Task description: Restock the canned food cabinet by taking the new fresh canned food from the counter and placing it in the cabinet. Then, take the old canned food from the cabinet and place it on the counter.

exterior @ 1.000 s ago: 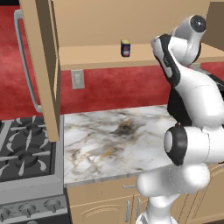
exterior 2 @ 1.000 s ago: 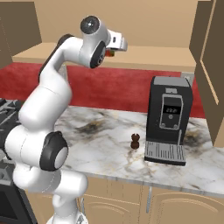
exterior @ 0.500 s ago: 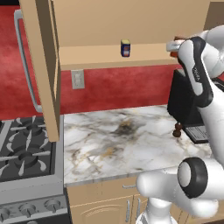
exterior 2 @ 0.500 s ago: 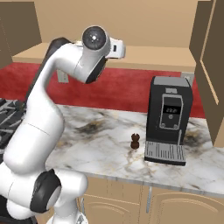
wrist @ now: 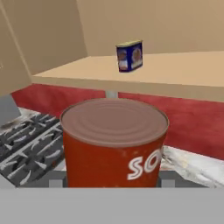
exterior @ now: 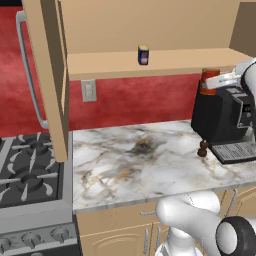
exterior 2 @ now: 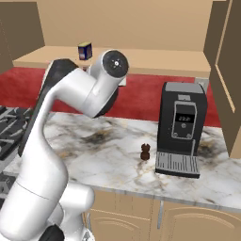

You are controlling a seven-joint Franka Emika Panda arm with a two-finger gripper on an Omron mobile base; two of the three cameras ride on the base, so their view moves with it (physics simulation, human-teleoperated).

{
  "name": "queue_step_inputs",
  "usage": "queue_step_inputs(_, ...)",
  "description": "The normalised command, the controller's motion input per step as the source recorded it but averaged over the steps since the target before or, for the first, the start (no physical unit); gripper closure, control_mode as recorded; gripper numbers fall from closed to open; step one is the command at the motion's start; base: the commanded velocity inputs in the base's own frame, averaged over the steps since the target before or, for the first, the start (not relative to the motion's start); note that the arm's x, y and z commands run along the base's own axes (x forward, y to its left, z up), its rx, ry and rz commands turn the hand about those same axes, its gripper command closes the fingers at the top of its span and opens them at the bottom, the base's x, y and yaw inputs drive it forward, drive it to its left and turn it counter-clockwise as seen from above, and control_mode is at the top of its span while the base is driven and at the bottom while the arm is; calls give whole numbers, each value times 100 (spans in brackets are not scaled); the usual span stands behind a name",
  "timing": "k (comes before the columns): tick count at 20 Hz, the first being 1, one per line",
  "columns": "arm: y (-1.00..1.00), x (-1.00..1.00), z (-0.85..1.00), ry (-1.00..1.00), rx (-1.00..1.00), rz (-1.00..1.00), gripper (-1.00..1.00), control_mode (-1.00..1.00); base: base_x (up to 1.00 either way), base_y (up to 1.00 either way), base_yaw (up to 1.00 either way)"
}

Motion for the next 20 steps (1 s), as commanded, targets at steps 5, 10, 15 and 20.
queue_step_inputs(5, 97, -53, -100, 1, -1, 37, 100, -100, 0, 0, 0)
queue_step_inputs(10, 100, -1, -100, 0, 0, 32, 100, -100, 0, 0, 0)
queue_step_inputs(15, 79, 62, -74, 1, -5, 12, 100, -100, 0, 0, 0)
queue_step_inputs(20, 34, 70, -34, 4, -9, 0, 100, -100, 0, 0, 0)
